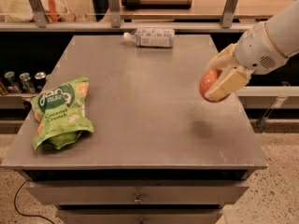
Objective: Move apple near green rice chip bag
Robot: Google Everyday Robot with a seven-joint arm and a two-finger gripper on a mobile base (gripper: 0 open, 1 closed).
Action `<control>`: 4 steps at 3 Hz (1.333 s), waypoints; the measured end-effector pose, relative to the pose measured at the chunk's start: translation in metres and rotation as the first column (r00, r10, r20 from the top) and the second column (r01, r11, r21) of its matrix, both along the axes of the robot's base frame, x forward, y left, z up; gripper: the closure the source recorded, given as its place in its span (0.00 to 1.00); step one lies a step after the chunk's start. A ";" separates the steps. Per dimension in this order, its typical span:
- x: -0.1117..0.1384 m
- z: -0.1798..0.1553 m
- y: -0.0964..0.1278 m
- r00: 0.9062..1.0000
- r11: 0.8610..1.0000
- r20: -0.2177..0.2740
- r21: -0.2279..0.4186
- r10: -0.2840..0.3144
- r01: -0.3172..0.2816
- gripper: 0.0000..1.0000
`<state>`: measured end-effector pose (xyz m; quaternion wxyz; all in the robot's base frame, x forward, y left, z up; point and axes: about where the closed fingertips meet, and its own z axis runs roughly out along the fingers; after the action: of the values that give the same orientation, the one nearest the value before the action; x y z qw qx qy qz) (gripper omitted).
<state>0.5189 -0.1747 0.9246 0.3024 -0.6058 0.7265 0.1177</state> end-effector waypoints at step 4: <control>-0.010 0.030 0.215 0.949 0.951 0.070 0.006 0.307 -0.308 1.00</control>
Offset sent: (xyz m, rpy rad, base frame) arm -0.0133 0.2195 0.0443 0.0165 -0.0904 0.3178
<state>0.5086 0.0399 0.9545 0.3099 -0.7125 0.6117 0.1488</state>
